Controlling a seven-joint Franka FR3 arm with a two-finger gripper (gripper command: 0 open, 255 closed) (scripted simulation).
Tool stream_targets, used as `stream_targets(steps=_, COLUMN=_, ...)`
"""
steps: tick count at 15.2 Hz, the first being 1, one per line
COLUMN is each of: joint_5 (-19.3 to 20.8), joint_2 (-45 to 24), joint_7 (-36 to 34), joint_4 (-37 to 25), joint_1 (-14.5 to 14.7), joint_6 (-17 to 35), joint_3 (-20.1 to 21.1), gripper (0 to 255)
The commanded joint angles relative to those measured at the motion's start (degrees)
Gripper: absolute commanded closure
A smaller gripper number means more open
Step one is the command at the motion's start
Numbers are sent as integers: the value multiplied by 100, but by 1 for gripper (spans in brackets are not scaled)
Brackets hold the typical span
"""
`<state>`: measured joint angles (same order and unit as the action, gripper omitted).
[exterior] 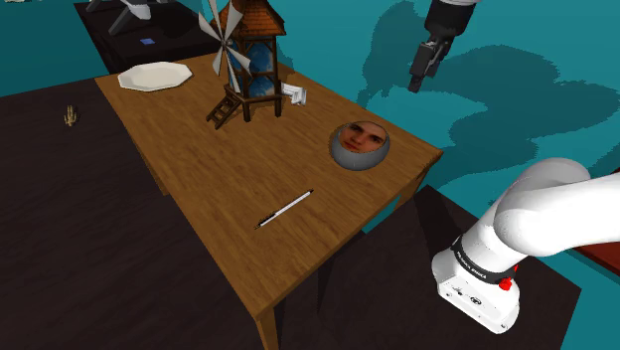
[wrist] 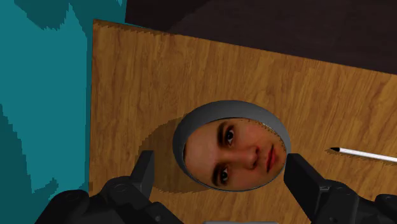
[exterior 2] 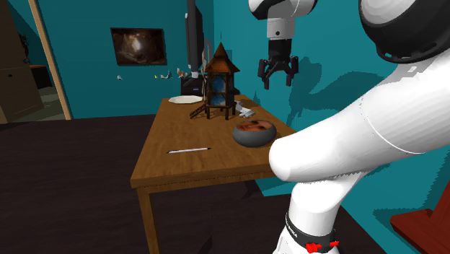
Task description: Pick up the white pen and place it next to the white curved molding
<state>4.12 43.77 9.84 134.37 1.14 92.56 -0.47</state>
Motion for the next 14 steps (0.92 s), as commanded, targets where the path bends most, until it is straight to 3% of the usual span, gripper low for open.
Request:
stream_targets(steps=1, joint_5=0, joint_2=0, joint_7=0, joint_4=0, joint_1=0, joint_6=0, joint_3=0, gripper=0)
stream_targets(steps=14, joint_5=139, joint_2=-1240, joint_7=1518, joint_4=497, joint_1=1243, joint_6=2116, joint_3=653, gripper=0)
